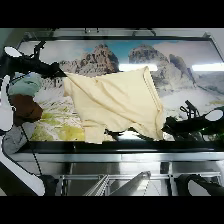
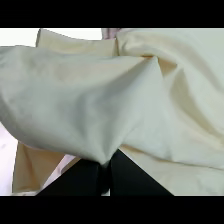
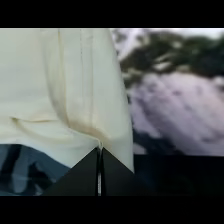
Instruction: Fold the shirts.
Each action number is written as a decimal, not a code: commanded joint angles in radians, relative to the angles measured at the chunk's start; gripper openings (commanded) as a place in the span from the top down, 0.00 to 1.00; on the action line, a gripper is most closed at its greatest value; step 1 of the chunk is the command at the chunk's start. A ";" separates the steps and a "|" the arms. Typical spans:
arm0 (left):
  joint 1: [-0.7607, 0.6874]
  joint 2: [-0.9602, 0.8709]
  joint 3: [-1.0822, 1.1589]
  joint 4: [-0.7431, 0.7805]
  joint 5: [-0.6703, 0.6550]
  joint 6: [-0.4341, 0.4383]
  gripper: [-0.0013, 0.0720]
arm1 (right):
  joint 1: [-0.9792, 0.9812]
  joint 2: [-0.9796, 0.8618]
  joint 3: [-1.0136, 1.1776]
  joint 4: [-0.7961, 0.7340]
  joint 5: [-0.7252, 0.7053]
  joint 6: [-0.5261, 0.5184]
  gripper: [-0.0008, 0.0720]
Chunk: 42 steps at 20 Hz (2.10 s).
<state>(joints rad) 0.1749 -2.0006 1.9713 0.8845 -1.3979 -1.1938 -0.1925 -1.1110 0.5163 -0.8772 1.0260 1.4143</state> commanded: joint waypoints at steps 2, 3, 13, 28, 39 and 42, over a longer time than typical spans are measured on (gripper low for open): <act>0.016 -0.061 0.034 0.023 -0.108 -0.004 0.96 | -0.002 0.055 -0.087 0.186 0.010 -0.082 0.97; 0.018 -0.061 0.022 0.026 -0.101 -0.004 0.96 | -0.002 0.067 -0.087 0.189 0.028 -0.083 0.97; 0.113 -0.054 -0.006 0.038 -0.215 -0.125 0.02 | -0.198 0.083 0.042 0.183 -0.069 -0.254 0.27; 0.013 -0.055 -0.274 0.003 -0.032 -0.115 0.03 | -0.042 -0.492 0.452 0.182 -0.021 -0.286 0.27; -0.107 0.018 -0.114 0.001 -0.139 -0.048 0.97 | -0.041 -0.409 0.540 0.260 0.209 -0.389 0.97; -0.079 0.200 -0.001 0.003 -0.235 -0.049 0.97 | -0.122 -0.208 0.605 0.356 0.309 -0.424 0.97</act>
<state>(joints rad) 0.0784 -1.9305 1.8763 0.8902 -1.5314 -1.2488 -0.2577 -1.4624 1.0687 -0.6056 1.2194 1.0344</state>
